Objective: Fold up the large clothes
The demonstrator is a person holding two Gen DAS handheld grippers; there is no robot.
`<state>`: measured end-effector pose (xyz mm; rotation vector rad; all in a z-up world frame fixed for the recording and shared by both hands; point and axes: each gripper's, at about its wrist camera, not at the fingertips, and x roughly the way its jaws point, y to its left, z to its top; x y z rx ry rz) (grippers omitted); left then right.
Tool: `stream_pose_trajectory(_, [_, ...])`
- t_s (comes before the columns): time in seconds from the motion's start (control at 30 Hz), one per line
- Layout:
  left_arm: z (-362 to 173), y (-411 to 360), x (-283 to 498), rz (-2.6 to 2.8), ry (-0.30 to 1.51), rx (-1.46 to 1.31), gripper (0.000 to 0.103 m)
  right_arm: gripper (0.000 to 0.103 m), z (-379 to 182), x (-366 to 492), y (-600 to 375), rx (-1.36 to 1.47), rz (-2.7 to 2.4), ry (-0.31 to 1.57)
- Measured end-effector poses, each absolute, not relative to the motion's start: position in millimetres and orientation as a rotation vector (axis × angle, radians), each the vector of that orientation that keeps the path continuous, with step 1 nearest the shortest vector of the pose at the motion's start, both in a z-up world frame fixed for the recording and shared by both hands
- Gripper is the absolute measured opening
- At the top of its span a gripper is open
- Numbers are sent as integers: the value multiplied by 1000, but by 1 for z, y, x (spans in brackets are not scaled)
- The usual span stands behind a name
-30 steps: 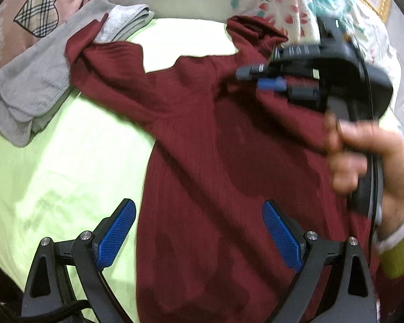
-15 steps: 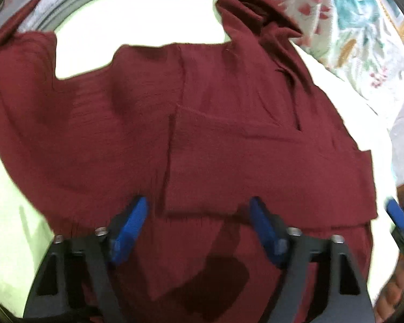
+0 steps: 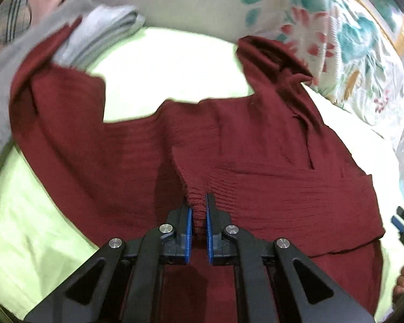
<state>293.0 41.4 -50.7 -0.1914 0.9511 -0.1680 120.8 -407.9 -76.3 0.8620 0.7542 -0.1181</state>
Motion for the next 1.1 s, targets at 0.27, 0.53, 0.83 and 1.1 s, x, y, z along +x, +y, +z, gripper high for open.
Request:
stream_pose_trajectory(0.27, [-58,49,293,-95,956,-203,7,51,-109,189,-390,784,-49,897])
stream_pose_trajectory(0.53, [-62,53,295,-60,964,-203,7,35,-111,199,-390,785,3,896])
stream_pose_trajectory(0.83, [-67,41,297,-64,979,-171,7,14,-107,200,-399,688,-93,938])
stream_pose_trajectory(1.1, [-67,39,294,-67,973,-141,10,20,-85,179,-347,565,-5,890])
